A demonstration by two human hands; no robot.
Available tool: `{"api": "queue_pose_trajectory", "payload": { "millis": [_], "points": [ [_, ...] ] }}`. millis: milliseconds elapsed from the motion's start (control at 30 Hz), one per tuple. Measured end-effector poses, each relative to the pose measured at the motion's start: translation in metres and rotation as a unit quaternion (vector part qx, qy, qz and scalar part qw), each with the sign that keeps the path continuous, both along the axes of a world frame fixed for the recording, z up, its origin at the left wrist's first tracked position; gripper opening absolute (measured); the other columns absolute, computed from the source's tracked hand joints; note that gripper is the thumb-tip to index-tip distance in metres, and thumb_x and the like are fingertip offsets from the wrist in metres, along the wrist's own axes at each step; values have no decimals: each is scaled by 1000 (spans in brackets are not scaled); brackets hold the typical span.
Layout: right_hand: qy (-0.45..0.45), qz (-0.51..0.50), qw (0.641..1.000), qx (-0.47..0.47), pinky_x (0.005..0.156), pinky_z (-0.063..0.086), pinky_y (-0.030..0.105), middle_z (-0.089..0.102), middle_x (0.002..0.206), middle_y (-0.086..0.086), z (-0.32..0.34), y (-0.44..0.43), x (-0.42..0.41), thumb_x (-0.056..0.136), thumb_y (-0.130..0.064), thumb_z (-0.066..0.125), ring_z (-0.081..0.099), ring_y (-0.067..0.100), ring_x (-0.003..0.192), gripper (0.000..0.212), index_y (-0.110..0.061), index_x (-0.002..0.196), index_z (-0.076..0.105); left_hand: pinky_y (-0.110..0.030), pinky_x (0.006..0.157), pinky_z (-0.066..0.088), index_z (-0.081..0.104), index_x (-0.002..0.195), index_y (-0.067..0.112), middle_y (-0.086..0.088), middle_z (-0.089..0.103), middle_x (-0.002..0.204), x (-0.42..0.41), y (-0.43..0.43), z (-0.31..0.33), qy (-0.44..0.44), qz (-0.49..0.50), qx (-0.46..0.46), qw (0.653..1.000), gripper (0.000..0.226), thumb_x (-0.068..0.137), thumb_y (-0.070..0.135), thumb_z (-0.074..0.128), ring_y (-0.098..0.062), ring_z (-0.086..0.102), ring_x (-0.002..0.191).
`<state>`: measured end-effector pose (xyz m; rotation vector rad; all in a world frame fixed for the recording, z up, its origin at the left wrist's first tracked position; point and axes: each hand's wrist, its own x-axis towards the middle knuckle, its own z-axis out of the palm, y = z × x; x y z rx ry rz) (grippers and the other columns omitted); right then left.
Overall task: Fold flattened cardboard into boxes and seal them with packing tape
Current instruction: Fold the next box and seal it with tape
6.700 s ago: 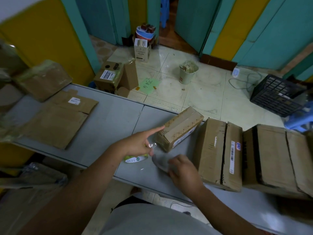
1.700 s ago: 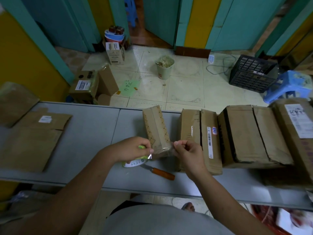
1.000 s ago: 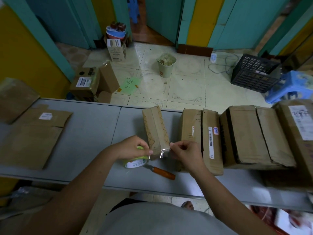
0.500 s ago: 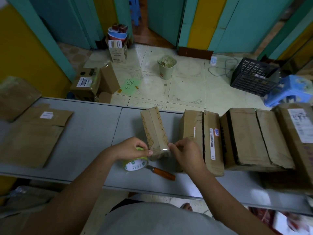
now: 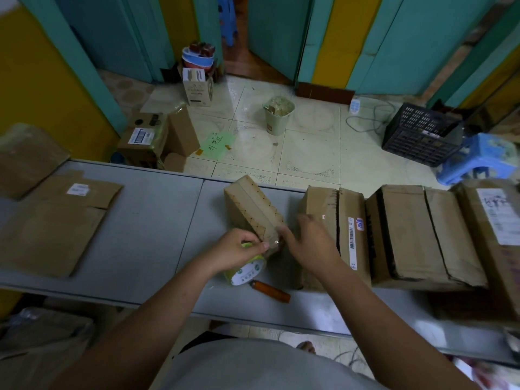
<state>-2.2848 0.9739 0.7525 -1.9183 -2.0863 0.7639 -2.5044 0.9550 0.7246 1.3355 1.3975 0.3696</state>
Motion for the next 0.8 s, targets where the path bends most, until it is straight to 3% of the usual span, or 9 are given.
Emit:
{"api": "queue_pose_trajectory", "payload": {
  "millis": [67,133,233,367,567,633,733,800],
  "points": [
    [9,43,998,49,102,54,42,56,141,3,1,4,-4,100,-54,59,57,22,125,60,-20,147,49,-47,95,60,80,98,27,7,80,101,7,0,2,-7,4,-7,1000,25,99,49,69,-16,74,101],
    [45,115,991,60,116,43,45,42,159,-2,0,6,-14,101,-50,58,42,21,144,66,-25,158,38,-47,99,57,79,105,18,-2,79,107,7,0,5,-24,6,-23,999,22,104,36,66,-21,73,105],
    [18,182,983,16,127,25,49,18,173,-11,-10,8,-22,107,-49,47,20,21,158,65,-29,165,23,-37,96,54,77,110,12,-9,77,114,-2,-4,8,-53,15,-52,997,17,105,22,64,-26,71,110],
    [-47,208,977,17,130,17,48,3,172,-20,-21,4,-21,110,-51,35,10,17,160,63,-36,166,11,-30,90,50,76,109,10,-11,77,114,-6,-10,6,-38,24,-61,997,16,103,21,67,-27,71,111],
    [-52,197,979,-5,129,12,46,1,171,-23,-15,5,-21,111,-51,33,8,18,161,61,-40,166,10,-26,74,48,76,107,14,-6,76,108,-3,-4,3,6,9,-69,998,18,103,28,65,-22,71,103],
    [-50,197,979,-14,129,10,47,1,171,-23,-12,4,-20,111,-50,33,7,19,161,61,-40,166,9,-26,77,50,76,111,19,-1,76,108,-6,-4,1,21,-13,-80,996,26,106,40,63,-17,70,103],
    [-44,196,979,-21,130,11,48,-1,171,-24,-10,1,-21,111,-50,33,6,21,161,61,-41,166,8,-36,96,56,76,115,25,2,76,112,-10,-11,-2,42,-19,-87,995,36,104,55,60,-15,71,106],
    [-32,187,981,-28,129,11,48,-1,171,-24,-10,1,-20,111,-50,33,7,22,161,60,-41,166,8,-40,94,57,71,112,31,7,74,112,-10,-16,-4,59,-3,-36,998,28,102,56,63,-12,70,106]
  ]
}}
